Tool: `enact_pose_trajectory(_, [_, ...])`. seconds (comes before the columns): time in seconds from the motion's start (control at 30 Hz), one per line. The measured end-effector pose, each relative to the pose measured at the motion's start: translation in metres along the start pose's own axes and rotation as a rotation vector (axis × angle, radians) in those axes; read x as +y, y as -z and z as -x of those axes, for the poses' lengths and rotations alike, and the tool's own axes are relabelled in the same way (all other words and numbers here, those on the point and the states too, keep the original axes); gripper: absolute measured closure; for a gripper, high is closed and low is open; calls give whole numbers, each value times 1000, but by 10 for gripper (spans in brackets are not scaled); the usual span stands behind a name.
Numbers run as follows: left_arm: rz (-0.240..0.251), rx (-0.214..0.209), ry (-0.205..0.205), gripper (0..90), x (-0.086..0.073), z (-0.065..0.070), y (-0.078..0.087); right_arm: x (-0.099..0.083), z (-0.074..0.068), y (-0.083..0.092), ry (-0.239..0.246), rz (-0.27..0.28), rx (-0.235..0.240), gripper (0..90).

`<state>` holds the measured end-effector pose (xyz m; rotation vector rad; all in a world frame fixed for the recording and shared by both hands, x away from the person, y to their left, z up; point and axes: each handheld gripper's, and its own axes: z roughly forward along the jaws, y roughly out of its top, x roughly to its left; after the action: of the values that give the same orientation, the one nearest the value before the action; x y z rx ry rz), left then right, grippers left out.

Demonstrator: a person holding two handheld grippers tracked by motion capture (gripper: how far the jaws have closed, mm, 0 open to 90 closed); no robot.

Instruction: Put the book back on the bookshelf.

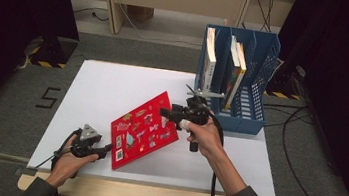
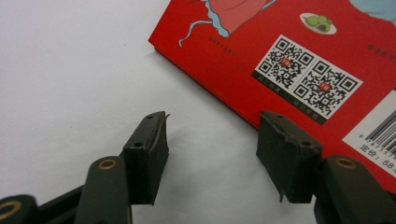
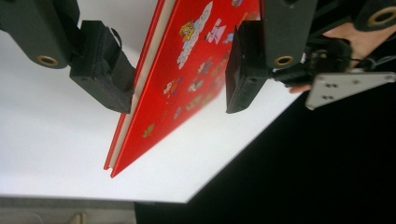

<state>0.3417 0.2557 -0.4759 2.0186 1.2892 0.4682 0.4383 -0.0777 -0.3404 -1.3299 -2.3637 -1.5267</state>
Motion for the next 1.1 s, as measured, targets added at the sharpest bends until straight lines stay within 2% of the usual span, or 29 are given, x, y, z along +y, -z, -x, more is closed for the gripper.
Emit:
enact_pose_trajectory(0.2, [-3,5,-15,457,0,3,0,22,-27,-4,65,12,42,454])
enact_pose_trajectory(0.37, [4,5,-11,457,-1,3,0,33,-38,-8,56,12,91,462])
enact_pose_trajectory(0.47, [9,4,-5,443,-1,2,-1,39,-45,-10,82,-5,83,462])
enact_pose_trajectory(0.7, [14,11,8,396,-1,1,-2,47,-57,-15,91,-8,97,465])
enact_pose_trajectory(0.77, [12,27,9,357,-1,0,-3,48,-60,-16,95,-5,95,465])
enact_pose_trajectory(0.87, [13,29,23,286,-1,-1,-5,48,-64,-18,95,8,76,464])
enact_pose_trajectory(0.97, [14,32,20,282,-1,-1,-5,51,-69,-22,76,22,107,466])
enact_pose_trajectory(1.1, [16,30,20,282,-1,-1,-5,54,-79,-26,89,25,124,467])
